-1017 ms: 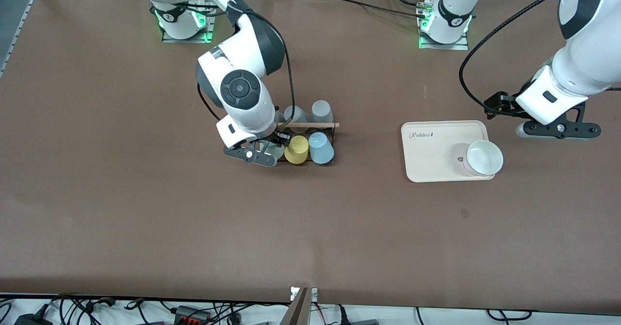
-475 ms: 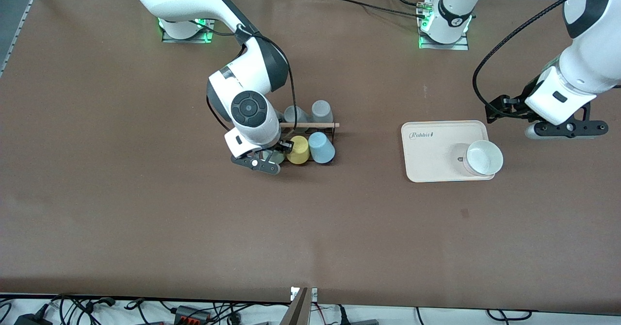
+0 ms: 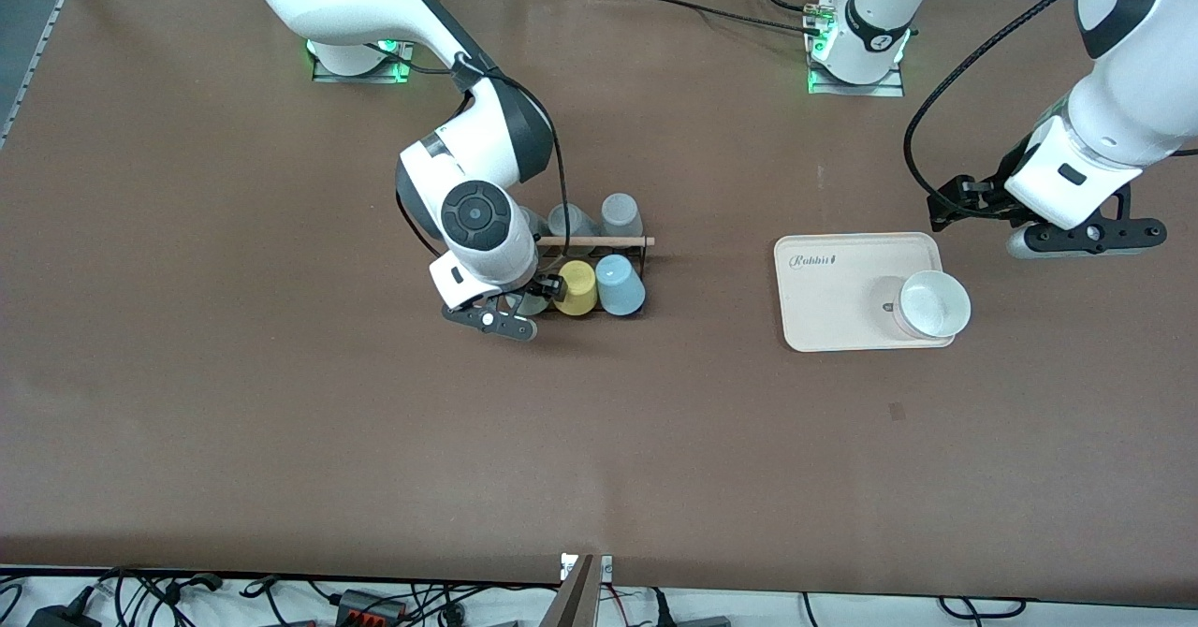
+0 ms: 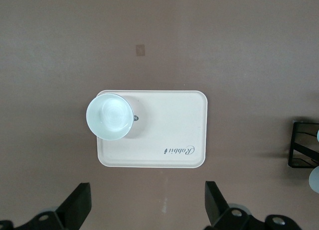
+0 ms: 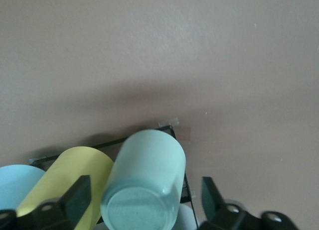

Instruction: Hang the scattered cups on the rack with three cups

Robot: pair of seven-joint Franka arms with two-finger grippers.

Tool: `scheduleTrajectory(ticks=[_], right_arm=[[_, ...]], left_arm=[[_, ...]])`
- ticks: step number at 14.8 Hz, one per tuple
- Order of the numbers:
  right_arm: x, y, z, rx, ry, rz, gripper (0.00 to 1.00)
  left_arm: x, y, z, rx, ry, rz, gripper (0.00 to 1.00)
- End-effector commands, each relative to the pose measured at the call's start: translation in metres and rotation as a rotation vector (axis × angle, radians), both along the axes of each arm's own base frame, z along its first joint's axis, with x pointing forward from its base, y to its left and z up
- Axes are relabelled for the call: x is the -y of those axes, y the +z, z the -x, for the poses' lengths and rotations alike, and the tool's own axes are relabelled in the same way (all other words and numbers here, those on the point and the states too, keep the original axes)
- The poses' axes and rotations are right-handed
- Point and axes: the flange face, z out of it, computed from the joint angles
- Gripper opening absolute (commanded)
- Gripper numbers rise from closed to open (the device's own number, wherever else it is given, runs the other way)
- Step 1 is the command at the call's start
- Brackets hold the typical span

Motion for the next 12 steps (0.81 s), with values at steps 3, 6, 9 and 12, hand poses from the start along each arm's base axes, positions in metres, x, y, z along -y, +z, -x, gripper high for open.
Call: scheduleTrajectory(ticks=[3, 6, 9, 12], right_arm=[[0.060, 0.084, -0.029, 0.052, 0.072, -0.015, 1.00], [0.136, 0.140, -0.059, 0.066, 0.049, -0.019, 1.00], [0.230, 0.180, -0.074, 0.075, 0.035, -0.025, 1.00], [0.286, 0.205, -0.067, 0.039, 0.081, -0.007, 1.00]], left_arm=[[-0.001, 0.004, 0.007, 0.016, 0.002, 0.004, 1.00], [-0.002, 0.003, 0.006, 0.014, 0.002, 0.004, 1.00], [-0.002, 0.003, 0.007, 0.014, 0.017, 0.006, 1.00], [-0.003, 0.002, 0.007, 0.008, 0.021, 0.007, 1.00]])
